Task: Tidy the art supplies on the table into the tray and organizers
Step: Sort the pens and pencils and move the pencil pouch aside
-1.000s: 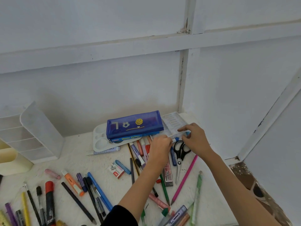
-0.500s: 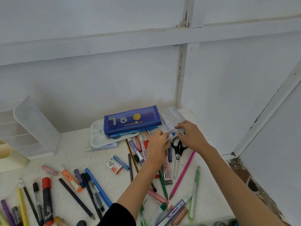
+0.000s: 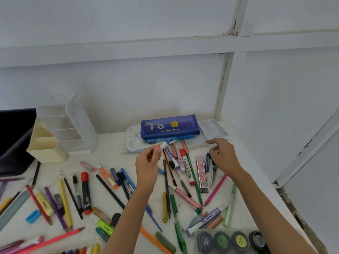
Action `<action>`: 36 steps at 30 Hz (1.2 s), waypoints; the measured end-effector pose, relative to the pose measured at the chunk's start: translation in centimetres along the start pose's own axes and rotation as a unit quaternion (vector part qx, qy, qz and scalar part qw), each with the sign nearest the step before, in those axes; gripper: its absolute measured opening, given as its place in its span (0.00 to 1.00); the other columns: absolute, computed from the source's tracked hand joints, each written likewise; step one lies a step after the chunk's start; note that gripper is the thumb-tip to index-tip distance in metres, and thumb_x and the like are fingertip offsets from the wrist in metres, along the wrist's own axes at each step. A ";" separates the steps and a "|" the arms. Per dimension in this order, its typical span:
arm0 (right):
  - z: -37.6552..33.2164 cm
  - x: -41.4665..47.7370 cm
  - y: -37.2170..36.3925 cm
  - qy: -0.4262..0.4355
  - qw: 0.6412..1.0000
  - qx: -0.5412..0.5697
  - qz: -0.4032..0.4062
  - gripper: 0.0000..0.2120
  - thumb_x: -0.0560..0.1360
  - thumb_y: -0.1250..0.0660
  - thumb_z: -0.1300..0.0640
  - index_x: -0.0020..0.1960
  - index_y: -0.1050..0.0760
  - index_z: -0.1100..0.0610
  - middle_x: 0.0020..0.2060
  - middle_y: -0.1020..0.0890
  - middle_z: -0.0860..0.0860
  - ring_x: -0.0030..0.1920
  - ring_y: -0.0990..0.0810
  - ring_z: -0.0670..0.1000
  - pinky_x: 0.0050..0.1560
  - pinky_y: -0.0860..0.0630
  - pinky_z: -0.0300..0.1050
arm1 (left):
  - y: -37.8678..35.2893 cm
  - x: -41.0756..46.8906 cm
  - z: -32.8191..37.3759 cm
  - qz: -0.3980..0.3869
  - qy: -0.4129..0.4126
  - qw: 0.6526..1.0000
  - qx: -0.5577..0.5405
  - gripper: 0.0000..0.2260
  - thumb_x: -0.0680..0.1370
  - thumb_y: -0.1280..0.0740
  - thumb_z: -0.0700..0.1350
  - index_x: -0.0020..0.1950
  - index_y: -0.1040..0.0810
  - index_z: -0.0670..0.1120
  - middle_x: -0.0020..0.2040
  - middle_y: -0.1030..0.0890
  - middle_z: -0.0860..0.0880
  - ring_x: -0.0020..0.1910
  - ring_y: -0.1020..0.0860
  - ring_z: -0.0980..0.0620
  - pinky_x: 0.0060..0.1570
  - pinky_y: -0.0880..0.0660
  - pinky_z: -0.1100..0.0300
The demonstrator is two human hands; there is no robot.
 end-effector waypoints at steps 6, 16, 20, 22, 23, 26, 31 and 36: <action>-3.6 -4.0 -3.5 0.025 0.996 0.007 -0.086 0.10 0.75 0.37 0.65 0.53 0.20 0.56 0.45 0.19 0.50 0.37 0.25 0.40 0.38 0.30 0.28 | 5.0 -3.4 -1.1 0.059 0.069 0.992 -0.084 0.05 0.77 0.34 0.42 0.45 0.19 0.49 0.36 0.18 0.49 0.36 0.22 0.59 0.41 0.24 0.69; -7.6 -13.9 -6.6 0.048 0.926 -0.155 -0.342 0.04 0.71 0.28 0.58 0.47 0.18 0.53 0.41 0.21 0.43 0.43 0.23 0.41 0.46 0.26 0.33 | 7.4 -9.0 -1.7 -0.011 0.107 0.990 -0.090 0.05 0.74 0.30 0.42 0.49 0.18 0.47 0.38 0.18 0.51 0.40 0.21 0.58 0.40 0.26 0.71; -7.1 -15.7 -7.2 0.030 0.919 -0.177 -0.350 0.07 0.71 0.27 0.60 0.48 0.19 0.54 0.48 0.21 0.46 0.49 0.24 0.44 0.49 0.27 0.34 | 7.5 -10.7 -1.9 -0.040 0.120 0.989 -0.080 0.05 0.74 0.30 0.42 0.49 0.17 0.46 0.38 0.18 0.51 0.37 0.22 0.63 0.37 0.27 0.72; -7.2 -16.0 -7.6 0.030 0.917 -0.177 -0.357 0.08 0.72 0.29 0.63 0.50 0.18 0.56 0.46 0.22 0.46 0.48 0.25 0.43 0.47 0.30 0.32 | 7.7 -11.5 -2.0 -0.049 0.122 0.988 -0.077 0.04 0.75 0.30 0.43 0.48 0.17 0.47 0.38 0.18 0.49 0.35 0.23 0.63 0.37 0.28 0.72; -7.3 -16.1 -7.7 0.035 0.915 -0.182 -0.358 0.08 0.72 0.30 0.64 0.50 0.18 0.56 0.45 0.23 0.45 0.47 0.26 0.43 0.46 0.30 0.31 | 7.9 -11.9 -2.0 -0.053 0.123 0.988 -0.076 0.04 0.74 0.30 0.43 0.47 0.17 0.48 0.38 0.18 0.48 0.36 0.24 0.61 0.37 0.27 0.71; -7.5 -16.1 -7.9 0.041 0.916 -0.196 -0.348 0.09 0.72 0.31 0.67 0.50 0.18 0.58 0.46 0.21 0.48 0.46 0.25 0.43 0.44 0.29 0.30 | 8.8 -13.2 -2.1 -0.057 0.124 0.987 -0.086 0.03 0.74 0.29 0.43 0.46 0.17 0.49 0.39 0.18 0.45 0.38 0.23 0.55 0.39 0.26 0.69; -9.1 -16.0 -7.1 0.084 0.923 -0.234 -0.293 0.13 0.74 0.34 0.68 0.56 0.20 0.59 0.46 0.24 0.51 0.45 0.25 0.46 0.48 0.28 0.36 | 11.1 -15.2 -1.9 -0.055 0.119 0.984 -0.121 0.04 0.74 0.30 0.41 0.47 0.17 0.46 0.40 0.15 0.47 0.43 0.17 0.51 0.41 0.22 0.65; -14.3 -17.9 -7.0 0.161 0.957 -0.151 -0.190 0.13 0.77 0.36 0.61 0.61 0.24 0.59 0.46 0.31 0.49 0.47 0.31 0.47 0.52 0.31 0.39 | 15.4 -16.0 -1.2 -0.024 0.075 0.990 -0.121 0.06 0.75 0.32 0.42 0.50 0.18 0.44 0.41 0.15 0.48 0.43 0.17 0.52 0.42 0.22 0.64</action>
Point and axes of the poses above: each hand's wrist, its own x-axis towards the middle knuckle, its own y-axis out of the back of the hand, z = x × y, the point moved 10 cm from there along x, towards the middle knuckle
